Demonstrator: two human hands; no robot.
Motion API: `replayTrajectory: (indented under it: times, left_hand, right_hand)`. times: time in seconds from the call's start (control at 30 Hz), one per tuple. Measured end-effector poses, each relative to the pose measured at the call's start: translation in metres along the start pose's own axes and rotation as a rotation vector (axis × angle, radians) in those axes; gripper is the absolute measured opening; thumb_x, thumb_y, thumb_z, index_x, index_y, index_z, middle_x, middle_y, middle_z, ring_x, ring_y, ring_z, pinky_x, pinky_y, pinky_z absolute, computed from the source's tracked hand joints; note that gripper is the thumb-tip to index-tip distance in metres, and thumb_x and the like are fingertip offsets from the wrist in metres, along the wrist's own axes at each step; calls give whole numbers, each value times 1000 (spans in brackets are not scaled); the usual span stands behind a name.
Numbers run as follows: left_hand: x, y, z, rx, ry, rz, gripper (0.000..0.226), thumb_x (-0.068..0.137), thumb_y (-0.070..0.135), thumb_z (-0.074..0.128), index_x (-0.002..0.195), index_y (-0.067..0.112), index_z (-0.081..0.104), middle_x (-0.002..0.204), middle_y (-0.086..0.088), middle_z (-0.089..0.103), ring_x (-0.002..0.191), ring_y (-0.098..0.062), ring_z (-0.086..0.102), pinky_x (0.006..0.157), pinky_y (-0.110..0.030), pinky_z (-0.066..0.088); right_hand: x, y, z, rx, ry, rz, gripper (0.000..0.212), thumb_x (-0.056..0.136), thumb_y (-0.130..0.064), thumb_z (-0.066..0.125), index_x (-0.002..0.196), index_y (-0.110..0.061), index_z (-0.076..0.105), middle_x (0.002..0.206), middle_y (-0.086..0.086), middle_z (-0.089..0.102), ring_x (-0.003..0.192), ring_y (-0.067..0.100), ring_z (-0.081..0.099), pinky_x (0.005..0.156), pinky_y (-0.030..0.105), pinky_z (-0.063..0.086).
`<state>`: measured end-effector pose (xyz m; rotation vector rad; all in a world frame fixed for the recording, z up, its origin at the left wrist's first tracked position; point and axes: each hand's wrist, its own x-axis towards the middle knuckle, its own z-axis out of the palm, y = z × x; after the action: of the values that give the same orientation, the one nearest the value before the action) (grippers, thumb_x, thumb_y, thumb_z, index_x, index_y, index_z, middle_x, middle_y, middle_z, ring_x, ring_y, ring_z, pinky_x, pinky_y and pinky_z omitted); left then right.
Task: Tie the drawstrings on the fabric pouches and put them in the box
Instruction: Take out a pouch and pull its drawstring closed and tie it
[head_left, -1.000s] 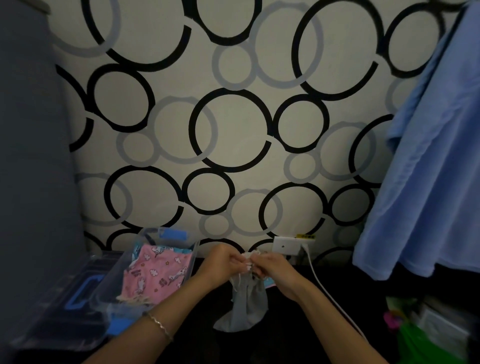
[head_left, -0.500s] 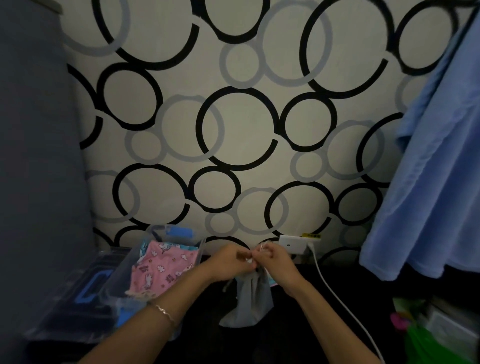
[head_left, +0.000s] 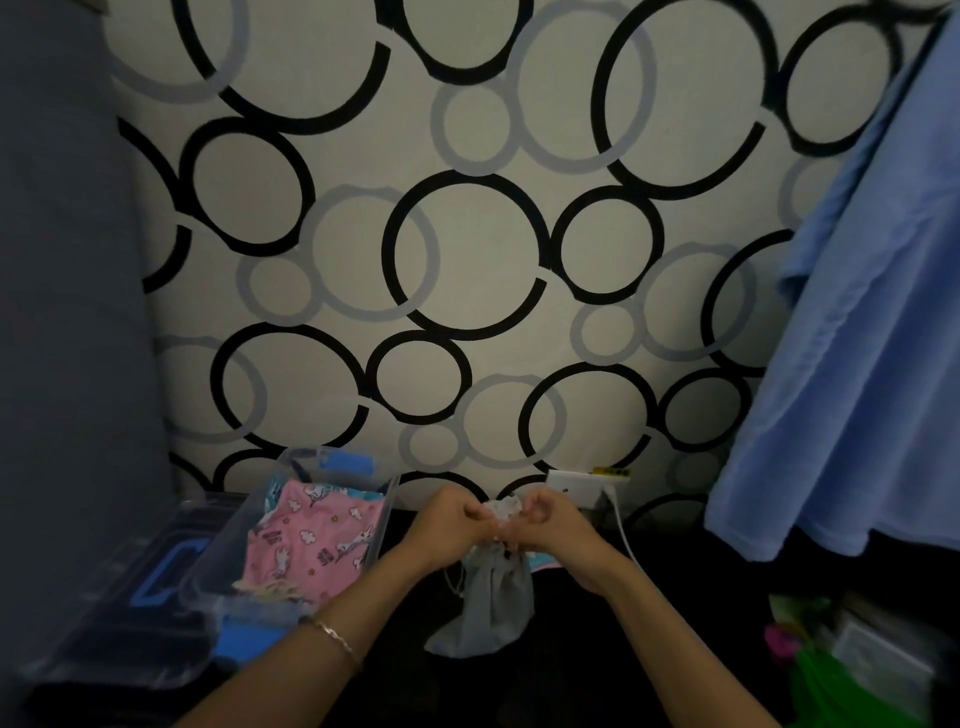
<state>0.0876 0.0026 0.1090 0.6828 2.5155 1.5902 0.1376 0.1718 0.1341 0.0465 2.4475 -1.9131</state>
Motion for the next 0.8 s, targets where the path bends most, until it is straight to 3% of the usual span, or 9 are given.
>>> replayTrajectory:
  times: [0.1, 0.2, 0.27, 0.37, 0.43, 0.6, 0.73, 0.8]
  left_hand:
    - [1, -2, 3, 34, 34, -14, 30, 82, 26, 72, 74, -3, 72, 61, -6, 59, 57, -12, 51, 58, -26, 43]
    - [-3, 3, 2, 91, -16, 8, 16, 83, 26, 70, 76, 13, 76, 72, -6, 71, 65, -12, 62, 65, -30, 51]
    - [-6, 10, 1, 74, -73, 25, 13, 85, 21, 68, 74, 16, 73, 70, -3, 68, 65, -6, 60, 67, -26, 50]
    - [-8, 16, 0, 36, -144, 23, 26, 88, 16, 64, 63, 23, 63, 59, 8, 55, 53, 5, 49, 60, -16, 41]
    - [-9, 16, 0, 13, -183, 8, 27, 89, 16, 64, 63, 24, 62, 59, 10, 55, 53, 7, 49, 60, -15, 40]
    - [-12, 14, -1, -18, -195, -4, 12, 89, 22, 66, 78, 19, 70, 72, 9, 64, 65, 5, 58, 65, -15, 45]
    - [-12, 17, 1, 12, -114, 35, 12, 89, 24, 66, 80, 20, 73, 76, 7, 67, 72, 0, 61, 68, -18, 49]
    - [-11, 20, 1, 49, -70, 53, 12, 89, 25, 66, 85, 18, 75, 74, 10, 66, 70, 1, 59, 64, -16, 46]
  right_hand:
    - [-1, 3, 4, -137, 41, -85, 26, 75, 4, 74, 90, -8, 55, 83, 11, 67, 77, 17, 63, 71, 25, 55]
    - [-3, 7, 7, -392, 66, -204, 15, 78, -6, 72, 84, -19, 72, 81, 3, 70, 71, 4, 64, 65, 21, 55]
    - [-7, 6, 8, -495, 49, -287, 15, 82, -5, 69, 80, -18, 76, 73, -2, 69, 67, -1, 61, 63, 22, 53]
    - [-13, -1, 10, -562, 28, -388, 22, 83, 0, 64, 86, -17, 77, 70, -17, 64, 72, -5, 61, 65, 11, 46]
    - [-13, -4, 9, -586, 13, -377, 23, 82, 1, 62, 88, -15, 78, 71, -20, 63, 72, -9, 60, 64, 9, 44]
    - [-6, 0, -3, -644, -5, -267, 14, 83, -8, 65, 80, -9, 78, 67, -3, 67, 57, -3, 57, 54, 12, 43]
    - [0, -3, -11, -479, -49, -153, 26, 88, -8, 60, 64, 1, 63, 55, -4, 52, 52, 4, 46, 57, 21, 39]
    - [1, -5, -14, -368, -72, -135, 19, 88, -8, 61, 73, 1, 65, 65, 4, 56, 62, 12, 53, 63, 27, 44]
